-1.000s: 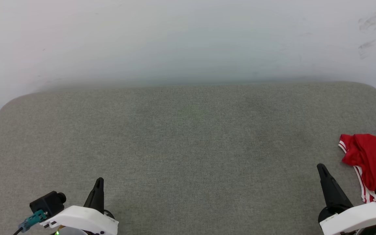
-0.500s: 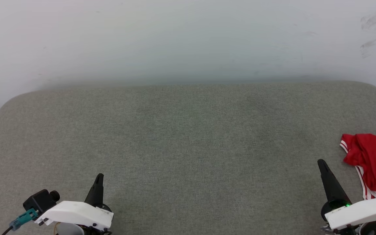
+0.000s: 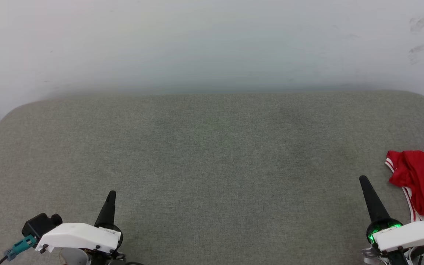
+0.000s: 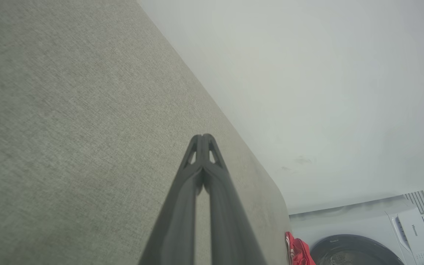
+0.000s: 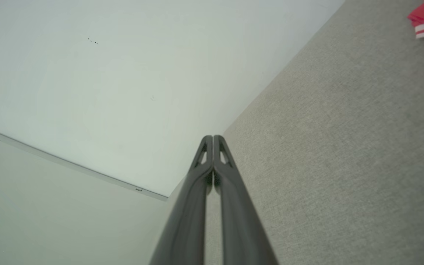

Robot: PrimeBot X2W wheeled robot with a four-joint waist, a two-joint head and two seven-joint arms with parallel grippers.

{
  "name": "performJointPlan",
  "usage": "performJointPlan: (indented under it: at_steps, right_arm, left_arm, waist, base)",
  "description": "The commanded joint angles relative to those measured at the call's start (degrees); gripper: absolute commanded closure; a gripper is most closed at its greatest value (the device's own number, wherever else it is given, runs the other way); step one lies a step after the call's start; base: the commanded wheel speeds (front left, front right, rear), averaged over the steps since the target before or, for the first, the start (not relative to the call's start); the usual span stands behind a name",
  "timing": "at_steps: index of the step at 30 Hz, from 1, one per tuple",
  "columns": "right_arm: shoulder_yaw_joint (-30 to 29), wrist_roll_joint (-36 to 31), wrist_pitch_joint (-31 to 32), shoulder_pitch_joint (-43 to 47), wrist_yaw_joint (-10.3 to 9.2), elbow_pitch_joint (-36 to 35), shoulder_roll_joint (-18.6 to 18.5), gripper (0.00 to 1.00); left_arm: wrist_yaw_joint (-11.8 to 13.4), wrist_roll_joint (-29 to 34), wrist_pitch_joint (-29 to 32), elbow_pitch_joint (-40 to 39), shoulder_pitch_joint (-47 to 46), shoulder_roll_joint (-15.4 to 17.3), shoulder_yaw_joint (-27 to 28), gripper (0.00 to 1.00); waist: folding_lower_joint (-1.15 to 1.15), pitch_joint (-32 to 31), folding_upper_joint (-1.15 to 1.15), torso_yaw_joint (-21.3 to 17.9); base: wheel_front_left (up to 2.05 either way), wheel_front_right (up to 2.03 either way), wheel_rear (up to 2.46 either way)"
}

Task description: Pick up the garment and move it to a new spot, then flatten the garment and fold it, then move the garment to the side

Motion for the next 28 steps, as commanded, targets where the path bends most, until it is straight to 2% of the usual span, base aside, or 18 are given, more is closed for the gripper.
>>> performJointPlan:
  at_steps: [1,28]
  right_arm:
    - [-0.2,1.82,-0.06,-1.47,0.01,0.06,-0.41,1.0]
    - [-0.89,16.32,0.26,-4.15,0.0,4.32,-0.27,1.0]
  left_arm:
    - [-0.73,-1.33,0.43,-0.24,-1.5,-0.34,1.01,1.0]
    - [-4.95,-12.01,4.29,1.33,-2.72,-4.07,6.64,1.0]
  waist:
    - [0.0,0.04,0.0,0.03]
    - [0.0,0.65,0.0,0.47]
  base:
    - [0.0,0.0,0.0]
    - [0.0,0.0,0.0]
